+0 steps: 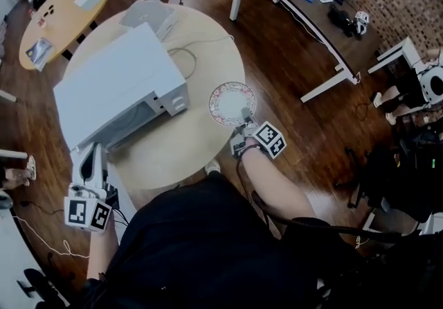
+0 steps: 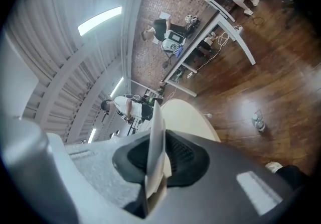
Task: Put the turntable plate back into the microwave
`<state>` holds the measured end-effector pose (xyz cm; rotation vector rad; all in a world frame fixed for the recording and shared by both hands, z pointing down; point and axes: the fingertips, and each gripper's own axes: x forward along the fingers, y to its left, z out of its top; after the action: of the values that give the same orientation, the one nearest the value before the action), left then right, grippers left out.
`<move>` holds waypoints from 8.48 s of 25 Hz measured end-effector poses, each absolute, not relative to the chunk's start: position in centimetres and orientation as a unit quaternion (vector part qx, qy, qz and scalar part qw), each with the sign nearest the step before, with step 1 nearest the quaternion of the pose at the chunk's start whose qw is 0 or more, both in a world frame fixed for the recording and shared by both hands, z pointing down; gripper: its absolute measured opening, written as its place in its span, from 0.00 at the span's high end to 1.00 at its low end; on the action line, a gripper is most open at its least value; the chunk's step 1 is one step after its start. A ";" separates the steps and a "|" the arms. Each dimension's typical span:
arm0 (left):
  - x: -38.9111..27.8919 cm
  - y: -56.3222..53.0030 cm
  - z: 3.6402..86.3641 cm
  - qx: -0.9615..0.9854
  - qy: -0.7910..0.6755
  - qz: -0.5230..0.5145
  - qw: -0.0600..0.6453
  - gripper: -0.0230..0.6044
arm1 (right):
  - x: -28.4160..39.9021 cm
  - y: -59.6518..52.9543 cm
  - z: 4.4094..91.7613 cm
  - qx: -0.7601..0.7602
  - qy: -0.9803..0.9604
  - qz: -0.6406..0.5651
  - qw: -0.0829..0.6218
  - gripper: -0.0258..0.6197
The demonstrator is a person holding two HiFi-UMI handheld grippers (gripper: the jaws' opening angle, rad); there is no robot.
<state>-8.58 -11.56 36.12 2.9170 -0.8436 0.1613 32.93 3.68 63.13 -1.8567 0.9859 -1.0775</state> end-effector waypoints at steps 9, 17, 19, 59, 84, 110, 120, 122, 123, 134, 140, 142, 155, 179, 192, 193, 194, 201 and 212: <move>-11.5 -12.9 35.6 0.955 -0.287 0.038 0.063 0.96 | 31.7 4.2 61.9 -0.725 0.375 -0.408 0.409 0.91; -12.8 -12.8 35.5 0.954 -0.289 0.027 0.072 0.96 | 30.3 4.0 60.9 -0.711 0.375 -0.408 0.433 0.91; -13.2 -12.8 35.4 0.954 -0.291 0.027 0.072 0.96 | 29.9 3.6 60.5 -0.706 0.379 -0.409 0.436 0.91; -17.3 -9.9 36.4 0.945 -0.316 0.010 0.084 0.96 | 25.3 1.7 58.8 -0.673 0.419 -0.437 0.424 0.91; -17.9 -8.2 36.1 0.950 -0.301 0.013 0.082 0.96 | 22.3 0.9 59.5 -0.655 0.423 -0.452 0.432 0.91; -18.9 -8.1 35.7 0.945 -0.318 0.001 0.081 0.96 | 18.8 -0.8 59.7 -0.629 0.453 -0.482 0.408 0.91; -19.2 -7.8 35.6 0.945 -0.316 -0.005 0.081 0.96 | 17.1 -1.0 59.8 -0.621 0.464 -0.490 0.399 0.91; -19.2 -7.8 35.7 0.945 -0.316 -0.005 0.081 0.96 | 16.6 -1.1 59.9 -0.618 0.467 -0.493 0.395 0.91; -19.1 -7.8 35.7 0.945 -0.316 -0.005 0.081 0.96 | 16.4 -1.3 59.9 -0.616 0.470 -0.495 0.394 0.91; -19.7 -7.4 35.6 0.943 -0.323 -0.004 0.077 0.96 | 13.4 -2.4 59.3 -0.588 0.497 -0.513 0.379 0.91; -19.6 -7.1 35.3 0.945 -0.319 -0.009 0.069 0.96 | 12.2 -3.0 59.2 -0.577 0.510 -0.520 0.369 0.91; -19.7 -7.0 35.3 0.946 -0.318 -0.007 0.067 0.96 | 11.5 -3.4 59.1 -0.572 0.517 -0.522 0.366 0.91; -20.5 -6.8 35.7 0.942 -0.332 -0.002 0.056 0.96 | 7.2 -5.7 59.5 -0.537 0.548 -0.543 0.340 0.91; -21.6 -7.5 36.7 0.940 -0.334 -0.010 0.067 0.96 | 1.9 -8.1 59.4 -0.502 0.579 -0.565 0.305 0.91; -21.3 -6.9 36.2 0.955 -0.291 -0.003 0.056 0.96 | -0.9 -8.4 58.2 -0.489 0.600 -0.558 0.298 0.91; -21.2 -7.1 36.3 0.956 -0.289 -0.003 0.055 0.96 | -0.9 -8.5 58.2 -0.492 0.602 -0.556 0.294 0.91; -21.0 -7.3 36.4 0.956 -0.289 -0.005 0.054 0.96 | -0.8 -8.5 58.2 -0.492 0.604 -0.555 0.292 0.91; -19.8 -8.1 36.7 0.947 -0.318 -0.002 0.049 0.96 | -0.4 -9.0 58.5 -0.467 0.605 -0.578 0.288 0.91; -16.3 -8.8 36.0 0.937 -0.349 0.020 0.021 0.96 | 1.5 -10.8 59.6 -0.446 0.613 -0.597 0.262 0.91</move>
<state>-16.29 -8.85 36.04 2.9041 -1.0806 0.0605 1.53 -10.79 59.60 -1.2074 1.6585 -1.6167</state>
